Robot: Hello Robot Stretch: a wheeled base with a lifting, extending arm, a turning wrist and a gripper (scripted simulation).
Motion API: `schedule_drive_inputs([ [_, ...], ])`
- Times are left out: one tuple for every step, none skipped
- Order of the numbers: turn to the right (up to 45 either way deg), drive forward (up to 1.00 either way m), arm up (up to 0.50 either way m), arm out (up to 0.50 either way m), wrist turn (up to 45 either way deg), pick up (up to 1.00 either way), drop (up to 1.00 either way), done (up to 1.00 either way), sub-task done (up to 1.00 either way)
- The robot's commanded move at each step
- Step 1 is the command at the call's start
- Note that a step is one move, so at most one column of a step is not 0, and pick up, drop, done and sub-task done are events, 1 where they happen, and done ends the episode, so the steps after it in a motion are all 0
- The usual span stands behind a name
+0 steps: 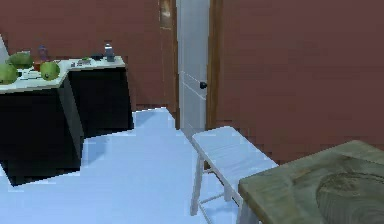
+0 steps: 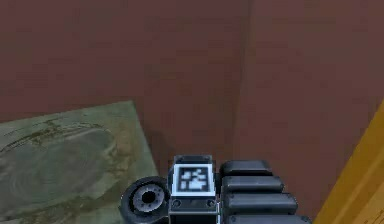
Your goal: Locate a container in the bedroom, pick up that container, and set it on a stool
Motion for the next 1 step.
schedule_drive_inputs([
  [36.0,0.00,0.00,0.00,0.0,0.00,0.00,0.00,0.00],
])
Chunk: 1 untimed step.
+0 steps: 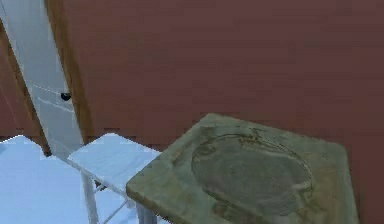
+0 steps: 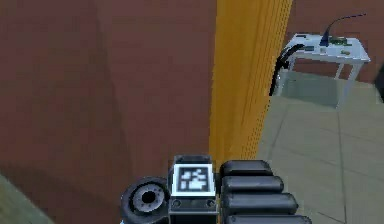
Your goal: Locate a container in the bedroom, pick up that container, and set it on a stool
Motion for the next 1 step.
schedule_drive_inputs([
  [-27.0,0.00,0.00,0.00,0.0,0.00,0.00,0.00,0.00],
])
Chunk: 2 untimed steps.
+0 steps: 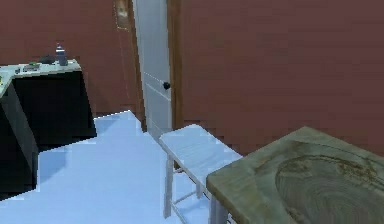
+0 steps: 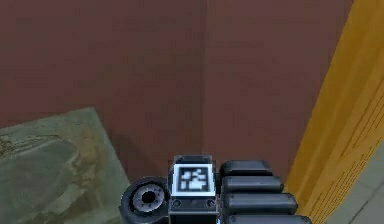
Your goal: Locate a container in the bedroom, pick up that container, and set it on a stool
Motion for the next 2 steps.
schedule_drive_inputs([
  [-3.0,0.00,0.00,0.00,0.0,0.00,0.00,0.00,0.00],
  [0.0,0.00,0.00,0.16,0.0,0.00,0.00,0.00,0.00],
])
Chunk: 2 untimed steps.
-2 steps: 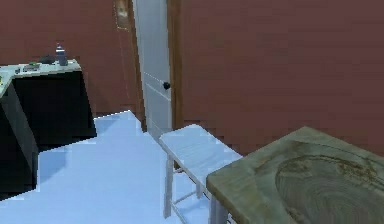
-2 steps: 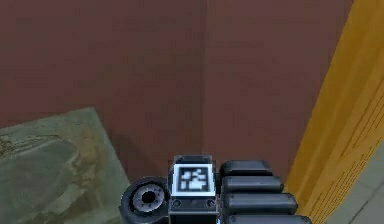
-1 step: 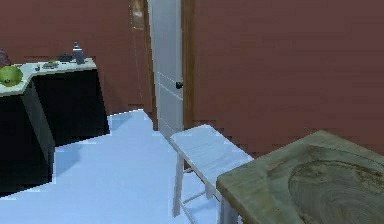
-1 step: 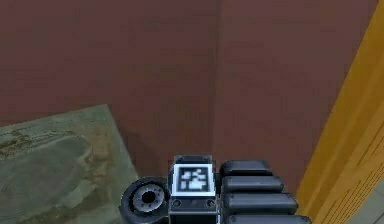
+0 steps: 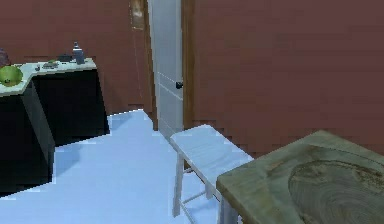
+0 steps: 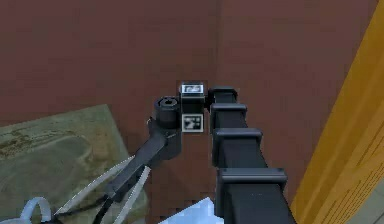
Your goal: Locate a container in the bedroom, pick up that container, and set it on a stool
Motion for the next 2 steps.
schedule_drive_inputs([
  [0.0,0.00,0.00,0.00,39.0,0.00,0.00,0.00,0.00],
  [0.0,0.00,-0.08,0.00,0.0,0.00,0.00,0.00,0.00],
])
